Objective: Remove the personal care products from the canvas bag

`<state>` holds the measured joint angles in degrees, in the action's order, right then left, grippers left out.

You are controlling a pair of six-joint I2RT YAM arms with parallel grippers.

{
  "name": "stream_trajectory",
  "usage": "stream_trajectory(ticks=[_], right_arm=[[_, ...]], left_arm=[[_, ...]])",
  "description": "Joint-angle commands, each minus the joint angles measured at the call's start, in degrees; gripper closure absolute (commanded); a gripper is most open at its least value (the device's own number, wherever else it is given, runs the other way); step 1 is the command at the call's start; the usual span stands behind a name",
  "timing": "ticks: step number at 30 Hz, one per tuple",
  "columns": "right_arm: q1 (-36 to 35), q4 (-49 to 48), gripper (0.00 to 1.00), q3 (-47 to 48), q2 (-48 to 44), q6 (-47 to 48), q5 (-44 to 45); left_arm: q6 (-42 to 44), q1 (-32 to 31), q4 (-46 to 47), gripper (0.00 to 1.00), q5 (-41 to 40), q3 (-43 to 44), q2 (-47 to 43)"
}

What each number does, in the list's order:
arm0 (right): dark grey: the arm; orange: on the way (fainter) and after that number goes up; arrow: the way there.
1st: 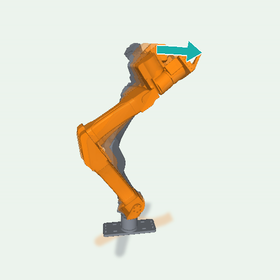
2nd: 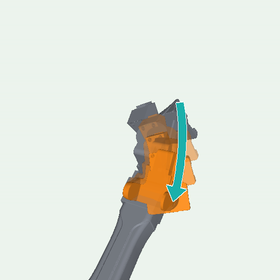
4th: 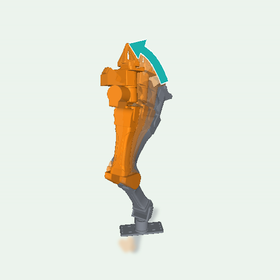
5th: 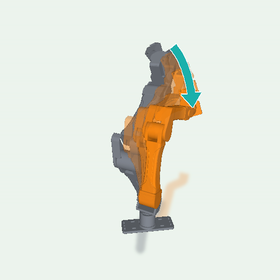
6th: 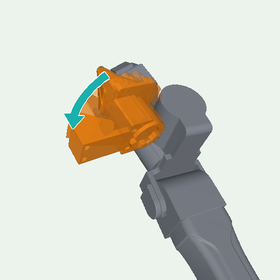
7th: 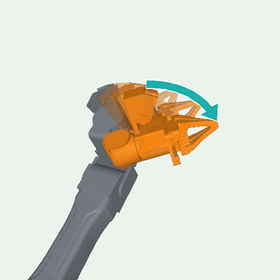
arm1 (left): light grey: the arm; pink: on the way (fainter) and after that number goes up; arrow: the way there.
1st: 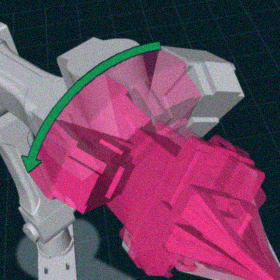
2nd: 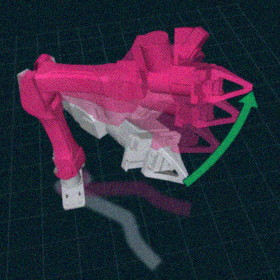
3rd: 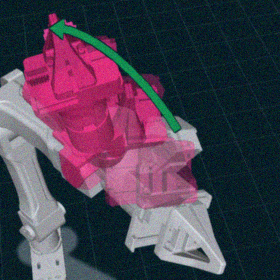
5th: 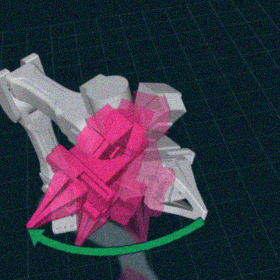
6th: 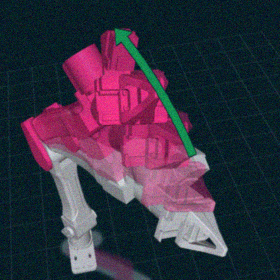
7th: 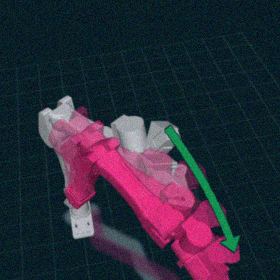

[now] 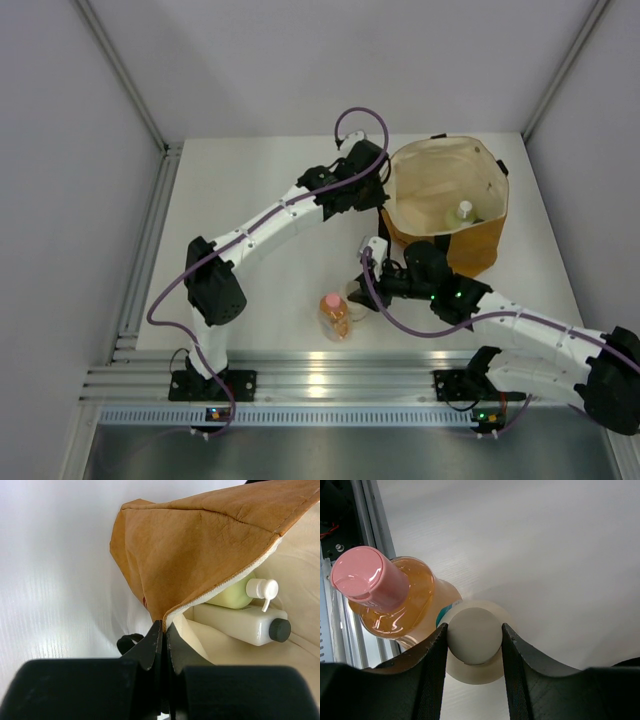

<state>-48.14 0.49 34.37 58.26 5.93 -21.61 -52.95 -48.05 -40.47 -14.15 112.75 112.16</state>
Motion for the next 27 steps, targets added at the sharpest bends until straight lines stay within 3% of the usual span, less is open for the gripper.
stream_trajectory(ticks=[1, 2, 5, 13, 19, 23, 27], right_arm=[[-1.5, -11.1, 0.96, 1.0, -1.0, 0.1, -0.7], [-1.5, -10.7, 0.83, 1.1, -1.1, 0.1, -0.6], [-1.5, -9.2, 0.58, 2.2, -0.9, 0.1, -0.5], [-1.5, -3.3, 0.31, 5.8, -1.6, -0.2, 0.6], [-1.5, 6.0, 0.32, 12.7, -2.8, -1.3, 3.5], [-0.3, 13.6, 0.31, 19.6, -3.3, -5.2, 12.7], [3.3, 18.1, 0.31, 24.4, -4.2, -7.9, 16.0]], left_arm=[[0.9, 0.9, 0.5, 1.0, -1.3, 1.0, -0.2], [0.9, 0.9, 0.5, 1.0, -1.3, 1.1, 0.0], [0.9, 0.9, 0.6, 1.0, -1.1, 1.1, 0.0], [1.1, 0.9, 0.5, 1.0, -0.4, 1.9, 0.5], [1.1, 1.0, 0.6, 1.0, 0.6, 2.7, 0.6], [0.3, 1.0, 0.6, 1.0, 1.4, 2.8, 0.3], [-0.8, 1.0, 0.7, 1.0, 3.3, 2.9, 0.4]])
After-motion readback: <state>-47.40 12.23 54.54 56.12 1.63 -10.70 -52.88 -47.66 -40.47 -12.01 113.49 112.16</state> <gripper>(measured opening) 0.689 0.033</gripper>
